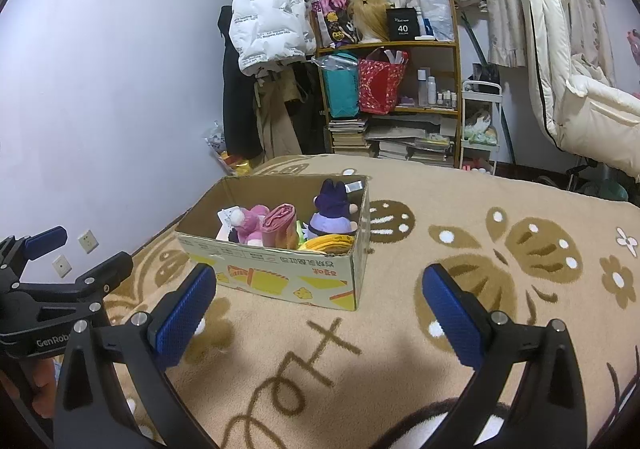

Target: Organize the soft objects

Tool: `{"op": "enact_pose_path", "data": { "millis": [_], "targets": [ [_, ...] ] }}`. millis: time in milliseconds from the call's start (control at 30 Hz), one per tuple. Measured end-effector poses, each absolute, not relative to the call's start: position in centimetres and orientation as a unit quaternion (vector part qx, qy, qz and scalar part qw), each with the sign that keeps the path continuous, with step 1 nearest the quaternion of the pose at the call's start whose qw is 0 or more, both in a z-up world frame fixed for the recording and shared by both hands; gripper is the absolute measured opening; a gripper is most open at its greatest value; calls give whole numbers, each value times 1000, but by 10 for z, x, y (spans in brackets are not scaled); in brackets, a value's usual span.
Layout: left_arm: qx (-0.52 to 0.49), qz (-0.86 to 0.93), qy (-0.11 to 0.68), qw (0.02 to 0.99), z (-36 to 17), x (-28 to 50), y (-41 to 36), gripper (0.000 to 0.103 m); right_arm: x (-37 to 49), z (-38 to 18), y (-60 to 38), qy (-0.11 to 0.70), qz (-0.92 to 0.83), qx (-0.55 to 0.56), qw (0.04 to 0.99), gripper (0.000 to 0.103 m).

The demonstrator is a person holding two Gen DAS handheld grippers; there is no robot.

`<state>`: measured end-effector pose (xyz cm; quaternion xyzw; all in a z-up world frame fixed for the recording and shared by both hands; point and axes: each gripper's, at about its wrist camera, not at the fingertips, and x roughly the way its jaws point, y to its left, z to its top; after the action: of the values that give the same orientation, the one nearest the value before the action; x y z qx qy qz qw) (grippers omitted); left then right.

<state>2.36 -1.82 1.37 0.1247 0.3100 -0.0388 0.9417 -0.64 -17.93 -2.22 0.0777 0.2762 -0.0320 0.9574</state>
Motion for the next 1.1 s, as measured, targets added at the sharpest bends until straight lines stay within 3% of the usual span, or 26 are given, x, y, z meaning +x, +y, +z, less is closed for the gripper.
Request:
{"op": "enact_pose_path", "data": {
  "millis": [1100],
  "targets": [
    [118,-43,310,942,14,22,-18,103,-13,-22,-181,267,-40,76,960,103]
  ]
}}
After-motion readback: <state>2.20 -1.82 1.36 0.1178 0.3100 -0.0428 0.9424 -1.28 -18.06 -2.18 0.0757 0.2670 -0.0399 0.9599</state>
